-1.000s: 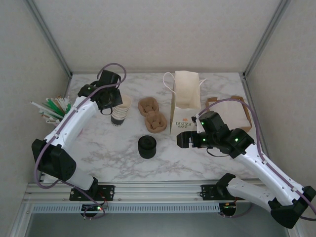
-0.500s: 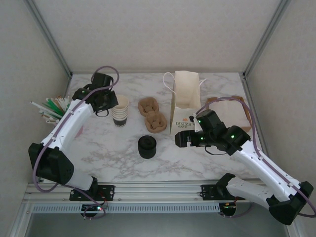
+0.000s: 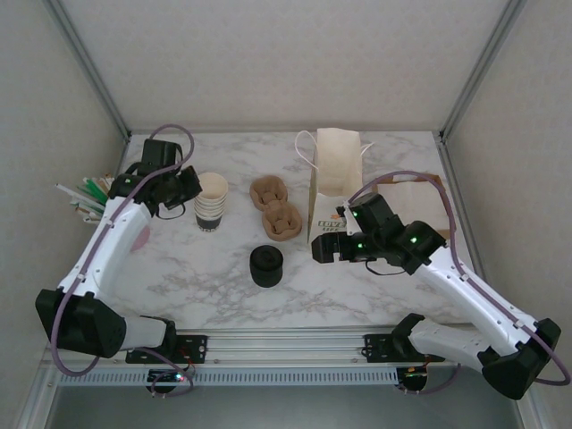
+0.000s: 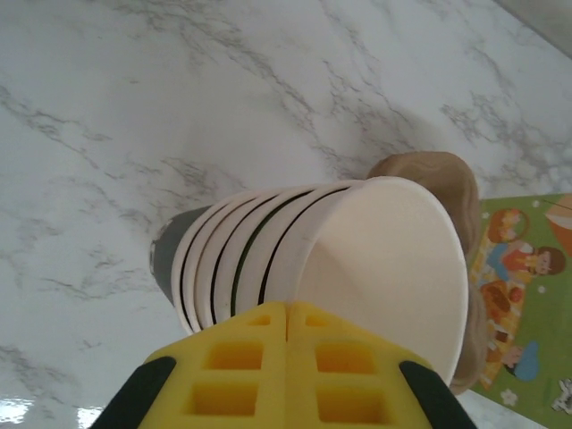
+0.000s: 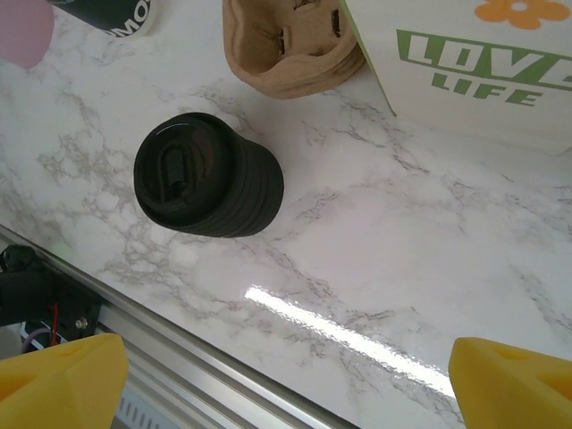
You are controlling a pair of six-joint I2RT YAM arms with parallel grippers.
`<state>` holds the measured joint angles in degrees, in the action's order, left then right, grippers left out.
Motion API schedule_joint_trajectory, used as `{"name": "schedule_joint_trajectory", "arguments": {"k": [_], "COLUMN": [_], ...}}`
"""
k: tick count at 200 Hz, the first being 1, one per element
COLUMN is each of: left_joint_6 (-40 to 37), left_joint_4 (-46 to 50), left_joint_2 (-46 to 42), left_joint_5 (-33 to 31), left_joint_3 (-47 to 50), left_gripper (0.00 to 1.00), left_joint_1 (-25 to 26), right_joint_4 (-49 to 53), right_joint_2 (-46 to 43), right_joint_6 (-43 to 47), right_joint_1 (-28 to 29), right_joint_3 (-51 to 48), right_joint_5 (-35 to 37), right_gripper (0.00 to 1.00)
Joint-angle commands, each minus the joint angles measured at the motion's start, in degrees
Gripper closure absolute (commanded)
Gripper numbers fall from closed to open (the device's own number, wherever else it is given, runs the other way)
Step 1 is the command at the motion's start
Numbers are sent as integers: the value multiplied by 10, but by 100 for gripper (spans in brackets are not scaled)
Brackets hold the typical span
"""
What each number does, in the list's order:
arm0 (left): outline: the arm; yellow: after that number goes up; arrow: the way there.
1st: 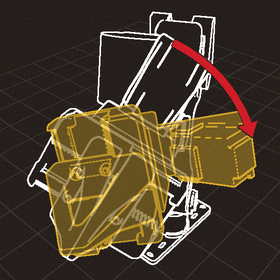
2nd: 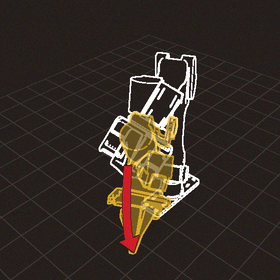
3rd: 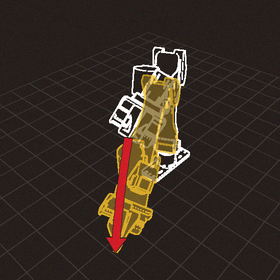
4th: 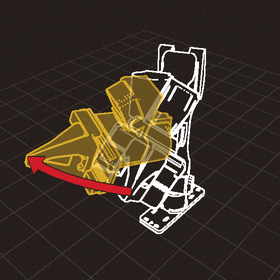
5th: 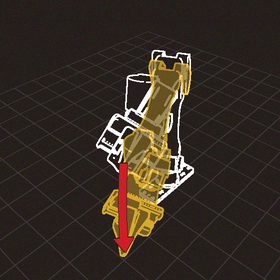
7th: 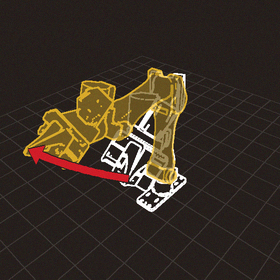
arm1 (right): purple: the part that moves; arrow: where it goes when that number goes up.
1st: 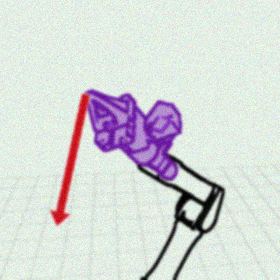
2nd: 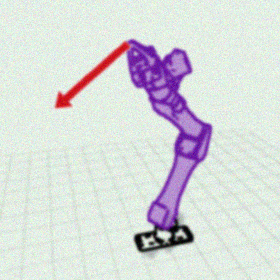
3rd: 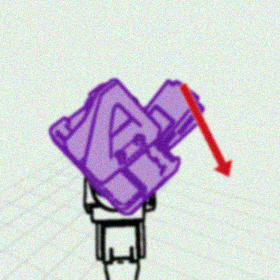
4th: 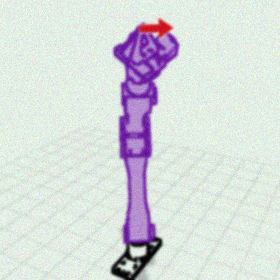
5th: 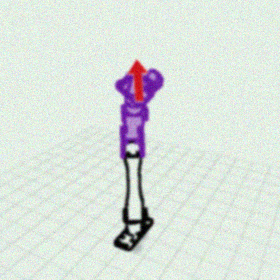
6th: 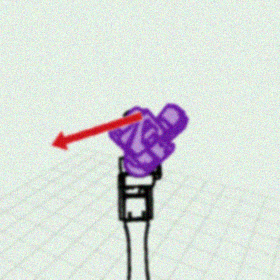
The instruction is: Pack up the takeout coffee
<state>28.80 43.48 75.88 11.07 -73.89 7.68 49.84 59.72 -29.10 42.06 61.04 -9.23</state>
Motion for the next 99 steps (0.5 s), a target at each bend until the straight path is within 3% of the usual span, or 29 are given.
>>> {"name": "schedule_joint_trajectory", "arguments": {"k": [1, 65, 99], "left_joint_6": [18, 31, 34], "left_joint_4": [-33, -58, -58], "left_joint_2": [-15, -33, -43], "left_joint_5": [49, 68, 65], "left_joint_3": [15, 57, 69], "left_gripper": [100, 100, 100], "left_joint_1": [-4, -8, -10], "right_joint_4": [-14, -72, -133], "right_joint_2": [6, 75, 146], "right_joint_6": [4, -25, -66], "right_joint_1": [21, 74, 86], "right_joint_3": [22, 70, 101], "right_joint_5": [-14, -11, -18], "right_gripper": [7, 10, 18]}}
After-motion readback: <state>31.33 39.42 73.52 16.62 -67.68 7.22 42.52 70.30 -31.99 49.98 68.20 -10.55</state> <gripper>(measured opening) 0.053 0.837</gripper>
